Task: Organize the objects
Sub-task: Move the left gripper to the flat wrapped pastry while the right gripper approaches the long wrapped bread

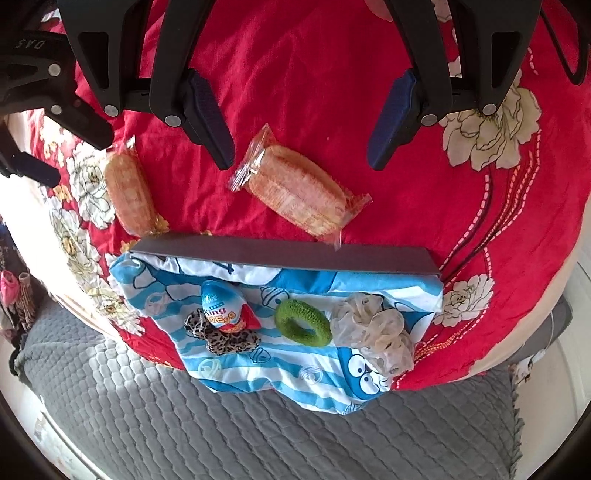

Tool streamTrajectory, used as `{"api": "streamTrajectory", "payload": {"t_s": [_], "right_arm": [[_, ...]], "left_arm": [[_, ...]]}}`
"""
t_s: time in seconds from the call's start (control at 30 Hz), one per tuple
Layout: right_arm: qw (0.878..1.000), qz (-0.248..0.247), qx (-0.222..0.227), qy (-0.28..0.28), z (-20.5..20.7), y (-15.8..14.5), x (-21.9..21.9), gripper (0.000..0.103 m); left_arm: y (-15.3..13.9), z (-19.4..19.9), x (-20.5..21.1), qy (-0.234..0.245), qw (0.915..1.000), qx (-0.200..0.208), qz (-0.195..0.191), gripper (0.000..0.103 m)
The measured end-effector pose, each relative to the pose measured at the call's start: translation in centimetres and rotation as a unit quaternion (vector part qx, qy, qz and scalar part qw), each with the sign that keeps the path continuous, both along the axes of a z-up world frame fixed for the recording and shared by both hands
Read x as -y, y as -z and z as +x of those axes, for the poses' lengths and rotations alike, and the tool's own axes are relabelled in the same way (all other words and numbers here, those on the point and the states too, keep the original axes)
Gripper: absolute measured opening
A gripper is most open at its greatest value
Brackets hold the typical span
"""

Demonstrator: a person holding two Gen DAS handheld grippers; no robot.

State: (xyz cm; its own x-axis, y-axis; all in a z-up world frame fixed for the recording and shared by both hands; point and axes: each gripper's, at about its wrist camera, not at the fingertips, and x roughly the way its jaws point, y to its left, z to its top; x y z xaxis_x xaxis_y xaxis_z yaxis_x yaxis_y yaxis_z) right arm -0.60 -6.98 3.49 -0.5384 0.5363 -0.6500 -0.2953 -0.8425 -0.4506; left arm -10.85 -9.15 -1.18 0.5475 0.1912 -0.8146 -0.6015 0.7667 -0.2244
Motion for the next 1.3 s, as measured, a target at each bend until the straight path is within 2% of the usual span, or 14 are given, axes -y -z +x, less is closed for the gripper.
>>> {"api": "streamTrajectory", "payload": {"t_s": [0.4,1.3], "right_arm": [[1.0,0.0,0.004,-0.001,-1.3,0.3,-0.7,0.1],[1.0,-0.011,0.016,0.024,-4.4,1.9,-3.8,0.1]], "left_arm": [[1.2,1.6,-1.2,0.0,0.9998,-0.004,-0.017,0.075],[2.2,4.6,-2.4,0.004,0.9999,-0.012,-0.009,0.075]]}}
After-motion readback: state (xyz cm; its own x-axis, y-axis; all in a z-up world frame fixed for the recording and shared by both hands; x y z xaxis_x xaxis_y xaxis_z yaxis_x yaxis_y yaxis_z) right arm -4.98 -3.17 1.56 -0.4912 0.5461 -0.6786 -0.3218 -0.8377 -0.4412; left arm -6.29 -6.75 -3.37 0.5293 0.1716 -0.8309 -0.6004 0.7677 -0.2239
